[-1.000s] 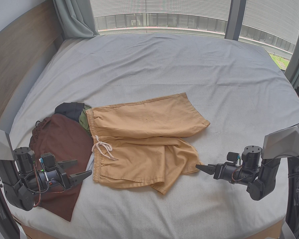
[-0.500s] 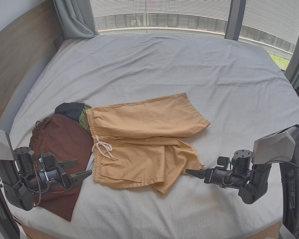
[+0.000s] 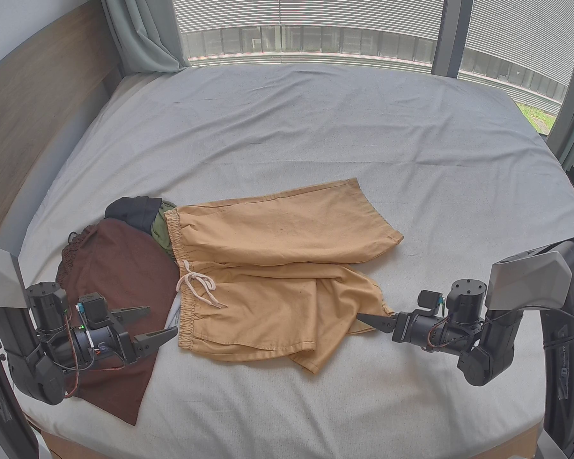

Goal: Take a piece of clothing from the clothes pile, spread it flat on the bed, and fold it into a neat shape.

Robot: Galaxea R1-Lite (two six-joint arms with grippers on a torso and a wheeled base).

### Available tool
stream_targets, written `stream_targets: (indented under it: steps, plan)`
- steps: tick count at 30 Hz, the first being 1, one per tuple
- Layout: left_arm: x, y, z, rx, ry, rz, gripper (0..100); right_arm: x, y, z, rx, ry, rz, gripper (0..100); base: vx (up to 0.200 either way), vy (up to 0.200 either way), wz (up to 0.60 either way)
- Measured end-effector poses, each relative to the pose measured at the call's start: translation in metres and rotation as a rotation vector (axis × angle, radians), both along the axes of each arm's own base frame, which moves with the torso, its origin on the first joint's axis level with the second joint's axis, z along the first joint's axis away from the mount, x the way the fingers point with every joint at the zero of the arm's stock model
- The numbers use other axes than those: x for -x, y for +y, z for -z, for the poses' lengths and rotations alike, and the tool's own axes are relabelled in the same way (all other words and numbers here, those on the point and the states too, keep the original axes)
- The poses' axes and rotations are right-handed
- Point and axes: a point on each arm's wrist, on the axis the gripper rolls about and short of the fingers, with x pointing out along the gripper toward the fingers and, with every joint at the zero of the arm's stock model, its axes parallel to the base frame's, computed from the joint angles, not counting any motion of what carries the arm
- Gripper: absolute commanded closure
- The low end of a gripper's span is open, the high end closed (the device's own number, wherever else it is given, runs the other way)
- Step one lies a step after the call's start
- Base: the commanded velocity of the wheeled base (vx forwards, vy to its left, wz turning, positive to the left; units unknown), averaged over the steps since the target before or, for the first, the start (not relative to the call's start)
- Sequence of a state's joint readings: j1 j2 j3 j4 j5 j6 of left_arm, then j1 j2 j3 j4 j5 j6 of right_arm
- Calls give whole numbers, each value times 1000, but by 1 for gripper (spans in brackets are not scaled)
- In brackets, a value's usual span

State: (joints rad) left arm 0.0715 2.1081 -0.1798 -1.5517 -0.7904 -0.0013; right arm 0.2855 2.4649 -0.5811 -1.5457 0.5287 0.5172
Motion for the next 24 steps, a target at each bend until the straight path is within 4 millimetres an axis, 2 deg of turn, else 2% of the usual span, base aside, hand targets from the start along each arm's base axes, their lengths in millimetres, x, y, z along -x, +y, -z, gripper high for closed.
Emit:
stream_targets:
  steps: [5, 6, 15, 24]
  plan:
    - [0, 0, 0, -1, 0, 2, 0, -2, -3, -6, -5, -18, 9, 0, 0, 0, 0]
    - [0, 0, 0, -1, 0, 1, 0, -2, -3, -7, -5, -20, 10, 100, 0, 0, 0]
    - [0, -1, 0, -1, 1, 3, 0, -3, -7, -10, -3, -32, 21, 100, 0, 0, 0]
    - [0, -1, 1, -1, 3, 5, 0, -9, -20, -14, -1, -55, 65, 100, 0, 0, 0]
